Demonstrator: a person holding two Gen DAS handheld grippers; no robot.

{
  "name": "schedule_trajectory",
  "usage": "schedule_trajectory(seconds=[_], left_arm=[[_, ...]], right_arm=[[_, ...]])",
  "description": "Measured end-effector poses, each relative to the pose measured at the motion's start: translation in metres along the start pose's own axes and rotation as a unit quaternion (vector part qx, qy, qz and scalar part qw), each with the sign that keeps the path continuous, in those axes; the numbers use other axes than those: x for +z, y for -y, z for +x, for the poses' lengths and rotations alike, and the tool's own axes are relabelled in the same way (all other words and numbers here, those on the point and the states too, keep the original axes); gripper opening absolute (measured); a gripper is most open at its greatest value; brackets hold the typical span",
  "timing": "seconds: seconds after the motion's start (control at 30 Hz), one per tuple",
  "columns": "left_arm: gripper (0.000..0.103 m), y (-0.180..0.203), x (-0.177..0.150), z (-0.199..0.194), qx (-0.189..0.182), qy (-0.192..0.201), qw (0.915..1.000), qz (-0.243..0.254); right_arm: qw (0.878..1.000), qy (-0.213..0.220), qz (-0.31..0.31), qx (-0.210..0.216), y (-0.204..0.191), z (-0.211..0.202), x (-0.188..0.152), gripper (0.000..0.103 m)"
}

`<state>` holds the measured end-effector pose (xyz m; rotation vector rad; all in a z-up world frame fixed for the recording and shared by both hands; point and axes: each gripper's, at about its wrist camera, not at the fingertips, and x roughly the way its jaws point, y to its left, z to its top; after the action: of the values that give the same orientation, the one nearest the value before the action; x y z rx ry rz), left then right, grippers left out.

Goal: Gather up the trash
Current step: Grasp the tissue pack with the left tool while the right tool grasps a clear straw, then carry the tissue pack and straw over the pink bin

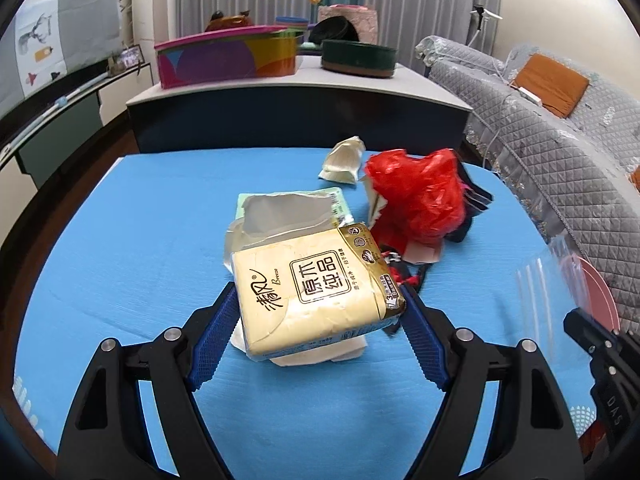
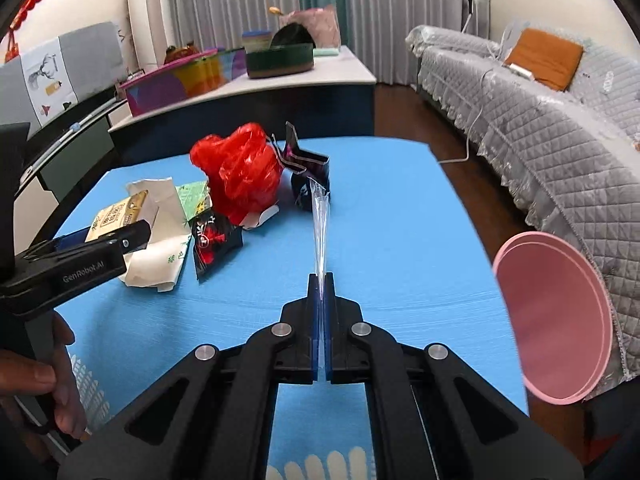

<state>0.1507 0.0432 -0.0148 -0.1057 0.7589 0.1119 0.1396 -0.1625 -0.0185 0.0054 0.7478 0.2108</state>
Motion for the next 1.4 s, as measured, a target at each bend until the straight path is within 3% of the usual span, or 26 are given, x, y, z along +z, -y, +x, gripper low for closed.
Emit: schedule_trajectory(seconds=[0.73,1.4], left_arm=[[0.076,0.079,-0.009,-0.01,-0.055,0.027,0.996,0.064],[0.076,0.171,-0.013,-0.017,-0.118,0.047,0.9837,0.127]], right_arm=[[0.996,0.064,0.035,-0.052,0.067,-0.048,0.005,0.002],[0.984,0.087,0.092,-0.128,0.16,-0.074,0.0,0.002]])
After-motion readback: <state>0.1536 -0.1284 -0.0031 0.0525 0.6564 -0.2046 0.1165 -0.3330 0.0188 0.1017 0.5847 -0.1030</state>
